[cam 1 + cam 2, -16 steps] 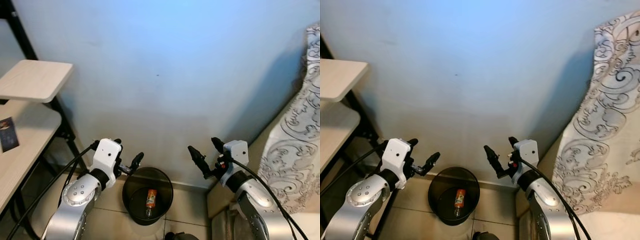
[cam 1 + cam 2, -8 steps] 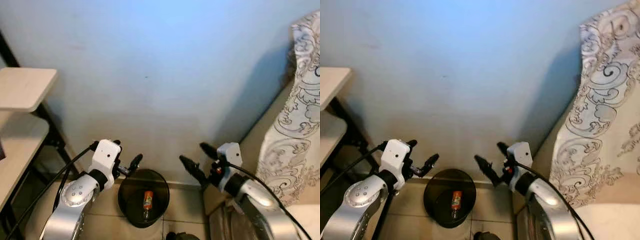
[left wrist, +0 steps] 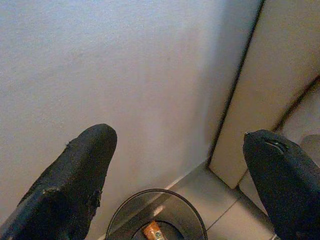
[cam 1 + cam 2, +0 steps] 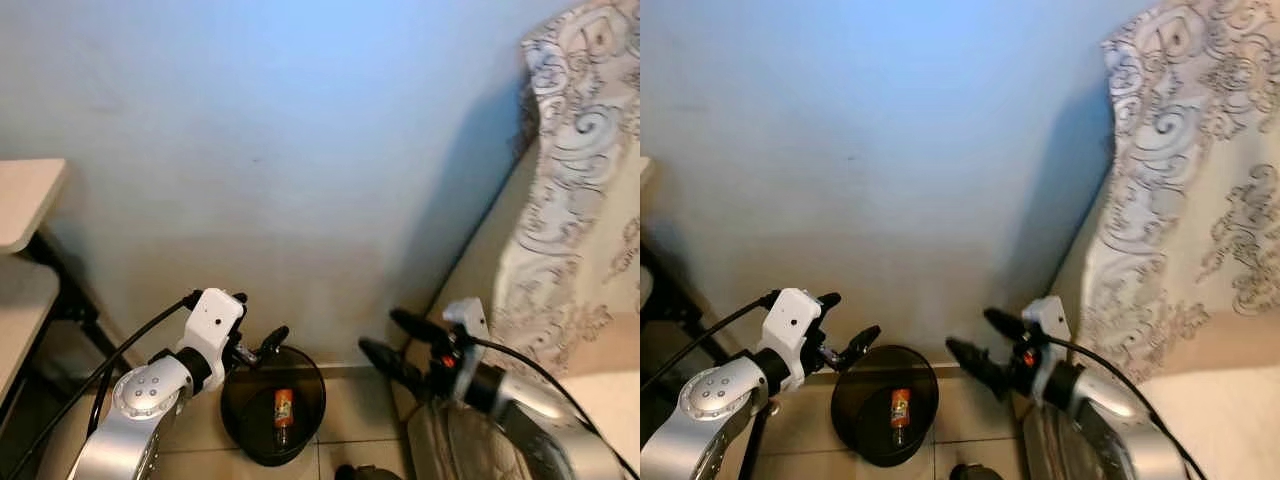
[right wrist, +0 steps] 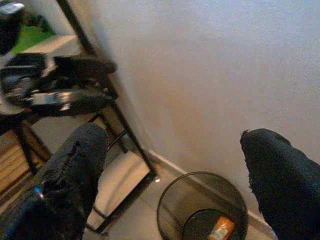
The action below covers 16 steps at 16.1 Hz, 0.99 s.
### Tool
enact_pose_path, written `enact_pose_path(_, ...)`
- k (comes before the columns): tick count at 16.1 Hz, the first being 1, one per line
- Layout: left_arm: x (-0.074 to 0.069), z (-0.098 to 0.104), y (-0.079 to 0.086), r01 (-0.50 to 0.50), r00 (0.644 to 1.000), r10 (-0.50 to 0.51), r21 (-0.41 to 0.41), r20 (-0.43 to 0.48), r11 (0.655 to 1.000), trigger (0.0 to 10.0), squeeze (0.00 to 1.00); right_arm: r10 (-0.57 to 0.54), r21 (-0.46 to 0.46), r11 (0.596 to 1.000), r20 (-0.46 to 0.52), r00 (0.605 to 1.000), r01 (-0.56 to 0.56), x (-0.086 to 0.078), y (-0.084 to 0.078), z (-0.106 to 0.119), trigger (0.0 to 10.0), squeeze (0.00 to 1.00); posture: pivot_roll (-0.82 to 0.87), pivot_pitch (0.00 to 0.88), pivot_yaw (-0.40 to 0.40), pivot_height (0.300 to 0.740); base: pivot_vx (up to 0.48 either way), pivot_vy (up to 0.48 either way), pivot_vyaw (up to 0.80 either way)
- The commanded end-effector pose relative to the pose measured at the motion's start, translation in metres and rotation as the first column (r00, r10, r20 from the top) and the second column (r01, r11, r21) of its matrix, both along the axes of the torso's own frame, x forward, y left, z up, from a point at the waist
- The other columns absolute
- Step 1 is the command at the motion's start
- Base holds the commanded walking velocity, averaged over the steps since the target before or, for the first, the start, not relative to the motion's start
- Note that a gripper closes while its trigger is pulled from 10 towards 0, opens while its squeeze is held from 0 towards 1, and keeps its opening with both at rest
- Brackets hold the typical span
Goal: Clean up the room
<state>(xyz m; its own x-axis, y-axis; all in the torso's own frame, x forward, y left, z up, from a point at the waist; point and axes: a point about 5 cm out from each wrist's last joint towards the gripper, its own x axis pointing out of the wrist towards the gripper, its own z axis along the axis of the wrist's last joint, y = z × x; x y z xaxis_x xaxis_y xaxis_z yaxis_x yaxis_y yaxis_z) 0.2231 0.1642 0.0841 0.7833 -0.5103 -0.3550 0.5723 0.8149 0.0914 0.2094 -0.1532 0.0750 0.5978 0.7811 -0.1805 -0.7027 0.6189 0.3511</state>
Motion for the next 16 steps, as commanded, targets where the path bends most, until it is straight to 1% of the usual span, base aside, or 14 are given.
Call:
enact_pose_path(1, -0.001, 0.003, -0.003, 0.023, 1.000, -0.023, -0.005, -0.001, 1.000, 10.0, 0.00, 0.047, 0.035, 0.998, -0.001, 0.999, -0.047, -0.003, -0.002, 0.007, 10.0, 0.00, 0.09, 0.000, -0.017, 0.740, 0.000, 0.000, -0.80)
enact_pose_path(3, -0.002, 0.003, -0.002, 0.036, 0.999, -0.036, -0.009, -0.010, 0.999, 10.0, 0.00, 0.118, 0.069, 0.991, -0.030, 0.993, -0.116, -0.011, -0.008, 0.008, 10.0, 0.00, 0.09, 0.000, -0.016, 0.740, 0.000, 0.000, -0.80)
enact_pose_path(4, -0.002, 0.003, -0.002, 0.038, 0.999, -0.038, -0.009, -0.012, 0.999, 10.0, 0.00, 0.107, 0.059, 0.993, -0.044, 0.993, -0.105, -0.011, -0.019, 0.000, 10.0, 0.00, 0.09, 0.000, -0.016, 0.740, 0.000, 0.000, -0.80)
enact_pose_path(5, -0.002, 0.003, -0.002, 0.040, 0.999, -0.040, -0.008, -0.013, 0.999, 10.0, 0.00, 0.094, 0.056, 0.994, -0.054, 0.994, -0.091, -0.010, -0.025, -0.008, 10.0, 0.00, 0.09, 0.000, -0.016, 0.740, 0.000, 0.000, -0.80)
enact_pose_path(7, -0.002, 0.004, -0.002, 0.046, 0.999, -0.047, -0.005, -0.019, 0.999, 10.0, 0.00, 0.079, 0.052, 0.996, -0.104, 0.991, -0.074, -0.010, -0.045, -0.035, 10.0, 0.00, 0.09, 0.000, -0.016, 0.740, 0.000, 0.000, -0.80)
enact_pose_path(8, -0.002, 0.004, -0.002, 0.051, 0.998, -0.051, -0.004, -0.021, 0.999, 10.0, 0.00, 0.065, 0.045, 0.997, -0.139, 0.988, -0.060, -0.010, -0.056, -0.053, 10.0, 0.00, 0.09, 0.000, -0.016, 0.740, 0.000, 0.000, -0.80)
enact_pose_path(11, -0.003, 0.004, -0.003, 0.063, 0.998, -0.063, -0.010, -0.030, 0.998, 10.0, 0.00, 0.045, 0.024, 0.999, -0.184, 0.982, -0.041, -0.012, -0.069, -0.076, 10.0, 0.00, 0.09, 0.000, -0.015, 0.740, 0.000, 0.000, -0.80)
enact_pose_path(15, -0.004, 0.003, -0.004, 0.070, 0.997, -0.071, -0.016, -0.039, 0.997, 10.0, 0.00, 0.035, 0.016, 0.999, -0.190, 0.981, -0.032, -0.013, -0.078, -0.085, 10.0, 0.00, 0.09, 0.000, -0.016, 0.740, 0.000, 0.000, -0.80)
enact_pose_path(16, -0.004, 0.003, -0.004, 0.073, 0.997, -0.073, -0.017, -0.039, 0.997, 10.0, 0.00, -0.008, -0.013, 1.000, -0.174, 0.985, 0.006, -0.009, -0.084, -0.086, 10.0, 0.00, 0.09, 0.000, -0.017, 0.740, 0.000, 0.000, -0.80)
